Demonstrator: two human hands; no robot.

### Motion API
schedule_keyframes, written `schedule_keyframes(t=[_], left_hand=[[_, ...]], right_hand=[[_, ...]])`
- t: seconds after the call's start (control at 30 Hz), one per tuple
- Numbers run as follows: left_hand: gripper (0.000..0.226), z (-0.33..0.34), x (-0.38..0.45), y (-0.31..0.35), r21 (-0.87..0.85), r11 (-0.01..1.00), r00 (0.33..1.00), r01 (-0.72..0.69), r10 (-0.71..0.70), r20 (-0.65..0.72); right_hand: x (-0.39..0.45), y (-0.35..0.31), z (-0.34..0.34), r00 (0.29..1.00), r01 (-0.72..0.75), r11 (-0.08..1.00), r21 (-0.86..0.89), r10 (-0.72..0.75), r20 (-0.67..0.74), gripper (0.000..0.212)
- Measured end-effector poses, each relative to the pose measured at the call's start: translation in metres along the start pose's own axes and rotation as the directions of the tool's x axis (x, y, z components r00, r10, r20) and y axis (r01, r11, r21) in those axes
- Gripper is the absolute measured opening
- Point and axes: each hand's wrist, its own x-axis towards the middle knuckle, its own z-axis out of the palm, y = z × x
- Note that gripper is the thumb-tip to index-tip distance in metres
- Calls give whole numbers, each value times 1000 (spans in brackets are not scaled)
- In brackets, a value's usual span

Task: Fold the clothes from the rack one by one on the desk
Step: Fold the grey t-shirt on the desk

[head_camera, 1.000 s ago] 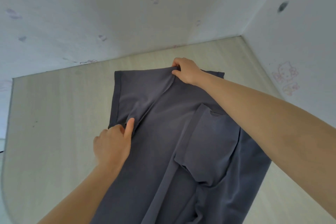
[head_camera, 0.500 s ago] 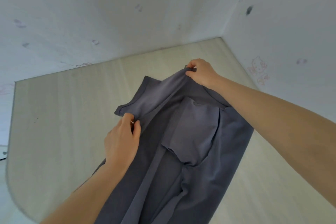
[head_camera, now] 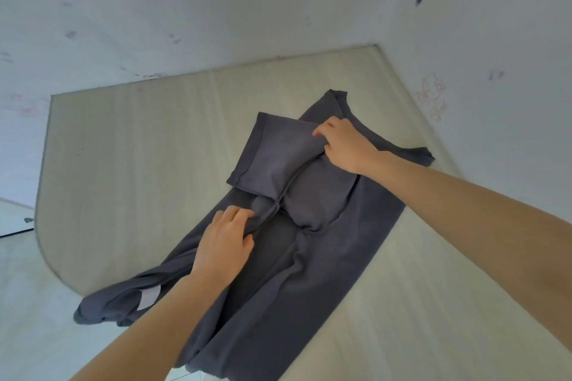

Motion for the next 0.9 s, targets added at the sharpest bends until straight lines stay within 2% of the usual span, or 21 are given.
schedule_keyframes(t=[0.1, 0.2, 0.3, 0.4, 0.57, 0.7, 0.77, 0.83, 0.9], left_hand=[[39, -15, -17, -30, 29, 995, 995, 98, -98, -6], [40, -26, -37, -65, 60, 982, 980, 180, -184, 75], [38, -34, -60, -94, 99, 970, 966, 222, -233, 113], [33, -42, -77, -118, 182, 954, 960, 237, -258, 107], [22, -55, -96, -145, 208, 927, 937, 312, -337, 92], [15, -69, -110, -144, 302, 906, 953, 297, -301, -34], [16, -78, -120, -135, 329, 909, 967, 255, -233, -106], [18, -85, -131, -123, 370, 919, 985, 134, -84, -148], [21, -87, -142, -110, 422, 907, 993, 1, 48, -105]], right_hand=[[-19, -50, 13, 963, 262, 965, -23, -259, 72, 40], [-33, -90, 33, 875, 471, 878, -86, -452, 174, 41], [-44, -117, 51, 804, 583, 786, -204, -522, 284, 44], [-52, -132, 62, 822, 565, 743, -360, -470, 322, 47], [-54, -137, 64, 911, 411, 761, -501, -326, 252, 39], [-55, -145, 62, 949, 316, 777, -544, -264, 175, 30], [-55, -143, 57, 964, 264, 796, -545, -233, 127, 27], [-57, -139, 50, 972, 227, 816, -531, -219, 79, 26], [-61, -133, 45, 975, 209, 830, -517, -220, 41, 26]])
